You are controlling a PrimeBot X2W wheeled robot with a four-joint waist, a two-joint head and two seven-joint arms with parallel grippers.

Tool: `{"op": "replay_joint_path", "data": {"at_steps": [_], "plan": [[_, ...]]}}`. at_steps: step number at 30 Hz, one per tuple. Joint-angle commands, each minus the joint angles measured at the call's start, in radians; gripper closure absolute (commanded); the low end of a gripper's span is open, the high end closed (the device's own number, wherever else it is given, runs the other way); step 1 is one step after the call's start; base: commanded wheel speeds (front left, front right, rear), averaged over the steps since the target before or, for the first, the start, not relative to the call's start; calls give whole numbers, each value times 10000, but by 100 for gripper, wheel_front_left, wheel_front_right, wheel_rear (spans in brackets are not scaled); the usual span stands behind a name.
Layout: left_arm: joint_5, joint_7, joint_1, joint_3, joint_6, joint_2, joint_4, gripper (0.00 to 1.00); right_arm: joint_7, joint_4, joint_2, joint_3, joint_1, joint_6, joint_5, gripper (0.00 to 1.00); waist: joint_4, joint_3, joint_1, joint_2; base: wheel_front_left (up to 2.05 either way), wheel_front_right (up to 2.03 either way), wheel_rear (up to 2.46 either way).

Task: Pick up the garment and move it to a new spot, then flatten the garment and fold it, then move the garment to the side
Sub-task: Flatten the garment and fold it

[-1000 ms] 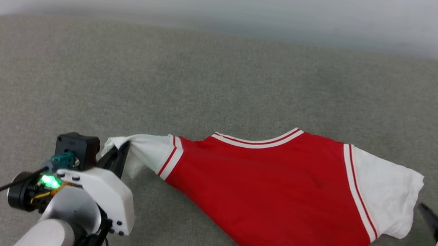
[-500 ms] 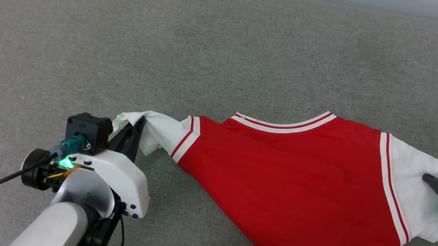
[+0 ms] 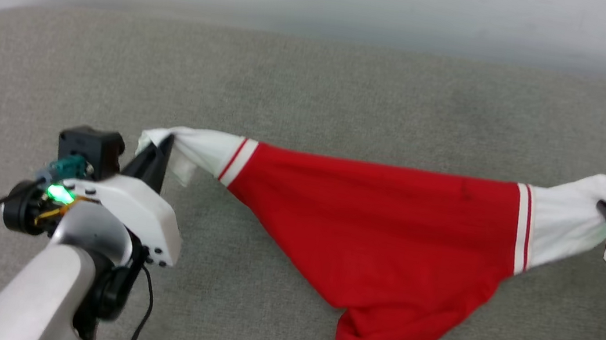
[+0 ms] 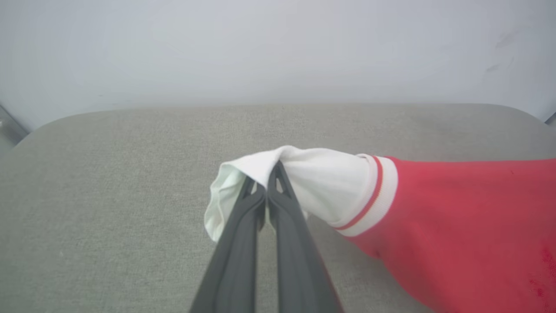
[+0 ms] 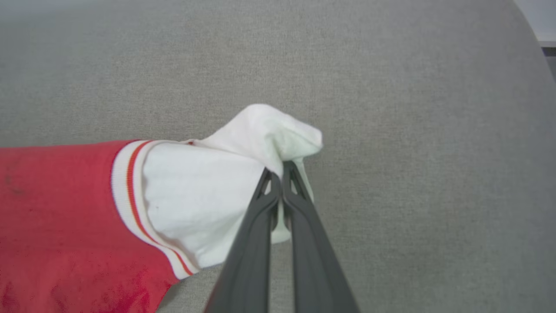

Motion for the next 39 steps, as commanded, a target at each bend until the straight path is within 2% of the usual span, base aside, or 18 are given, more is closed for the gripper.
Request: {"op": "replay_joint_path", "data": {"at_steps": [1, 7, 8, 9, 15, 22, 29, 35, 39], "plan": [[40, -77, -210, 68, -29, 50, 62, 100, -99, -36, -98, 14, -111, -3, -76, 100, -220, -445, -1, 0, 0, 0, 0], [-205, -157, -1677, 271, -508, -97, 741, 100, -859, -227, 4, 97, -996, -3, -612, 100, -484, -975, -1, 0, 0, 0, 0], [-354, -151, -2337, 311, -726, -242, 1210, 100, -1116, -216, 33, 148, -1433, -3, -762, 100, -512, -984, -1, 0, 0, 0, 0], [-354, -151, -2337, 311, -726, -242, 1210, 100, -1116, -216, 33, 148, -1433, -3, -762, 100, -512, -984, -1, 0, 0, 0, 0], [-467, -574, -4789, 382, -1453, -677, 3263, 100, -1963, 166, 154, 395, -3083, -3, -1111, 100, -549, -665, -1, 0, 0, 0, 0], [-53, -1853, -7978, 676, -1876, -893, 5398, 100, -3401, 472, 290, 723, -5692, -3, -1455, 100, -636, 568, -1, 0, 0, 0, 0], [512, -3119, -10990, 757, -2187, -847, 6582, 100, -4993, 691, 93, 1046, -8474, -3, -1832, 100, -680, 2098, -1, 0, 0, 0, 0], [724, -3579, -12696, 660, -2361, -922, 7441, 100, -5717, 1180, 113, 1616, -10215, -3, -1784, 100, -790, 3308, -1, 0, 0, 0, 0], [775, -3898, -13282, 576, -2480, -1059, 8159, 100, -6093, 1708, 228, 2063, -10784, -3, -1635, 100, -874, 4005, -1, 0, 0, 0, 0]]}}
